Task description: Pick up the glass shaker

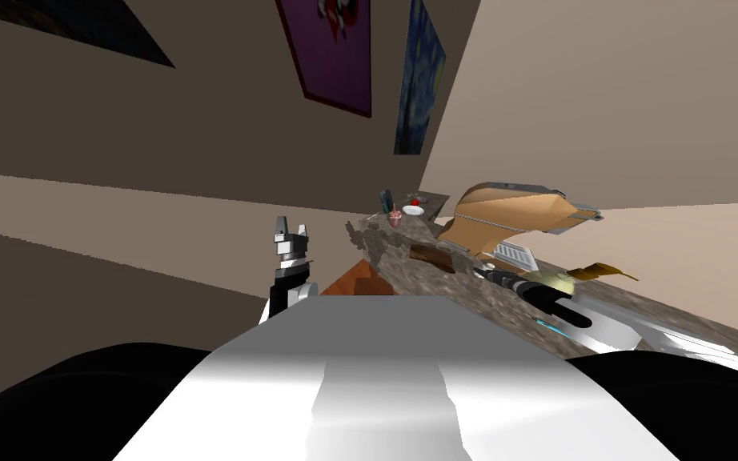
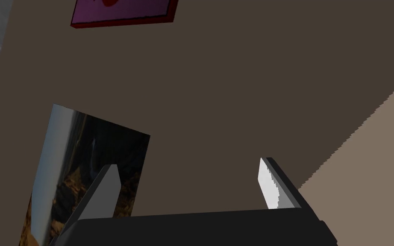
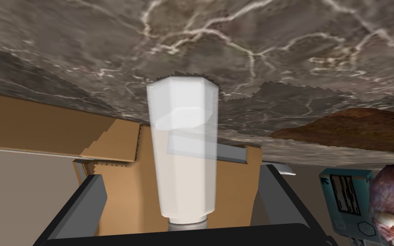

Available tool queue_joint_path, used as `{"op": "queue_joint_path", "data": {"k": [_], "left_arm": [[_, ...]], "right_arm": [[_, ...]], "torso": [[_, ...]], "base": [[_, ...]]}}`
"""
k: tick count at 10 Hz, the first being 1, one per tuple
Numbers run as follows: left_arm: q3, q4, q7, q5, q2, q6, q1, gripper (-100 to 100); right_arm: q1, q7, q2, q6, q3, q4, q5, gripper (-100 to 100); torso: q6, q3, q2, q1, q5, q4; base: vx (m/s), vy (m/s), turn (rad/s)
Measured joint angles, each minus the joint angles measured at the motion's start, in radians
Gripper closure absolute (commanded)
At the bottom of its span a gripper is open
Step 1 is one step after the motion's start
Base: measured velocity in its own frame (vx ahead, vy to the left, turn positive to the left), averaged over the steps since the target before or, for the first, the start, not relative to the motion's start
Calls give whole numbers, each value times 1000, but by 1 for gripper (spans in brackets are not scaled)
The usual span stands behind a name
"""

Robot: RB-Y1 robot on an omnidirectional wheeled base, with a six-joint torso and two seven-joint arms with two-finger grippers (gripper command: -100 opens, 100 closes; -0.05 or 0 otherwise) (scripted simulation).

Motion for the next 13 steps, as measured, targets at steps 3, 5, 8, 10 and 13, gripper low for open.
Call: {"op": "queue_joint_path", "data": {"k": [3, 5, 8, 10, 13], "left_arm": [[0, 0, 0, 0, 0, 0, 0, 0], [0, 0, 0, 0, 0, 0, 0, 0], [0, 0, 0, 0, 0, 0, 0, 0], [0, 0, 0, 0, 0, 0, 1, 0], [0, 0, 0, 0, 0, 0, 1, 0]], "right_arm": [[-11, 36, 0, -8, 4, 37, -55, 100], [-11, 36, -1, -9, 4, 37, -54, 100], [-11, 36, -1, -8, 4, 37, -54, 0], [-10, 17, -2, -7, 5, 18, -27, 100], [2, -48, -9, 6, 6, -39, 55, 100]], "torso": [[1, -1, -2, -1, 0, 0], [1, -2, -4, -2, -1, -1], [1, -2, -4, -2, -1, -1], [3, -4, -7, -3, -1, -1], [2, -5, -9, -4, -1, -2]], "base": [[-28, 5, 42], [0, 0, 0], [0, 0, 0], [80, -19, -217], [68, -21, -146]]}}
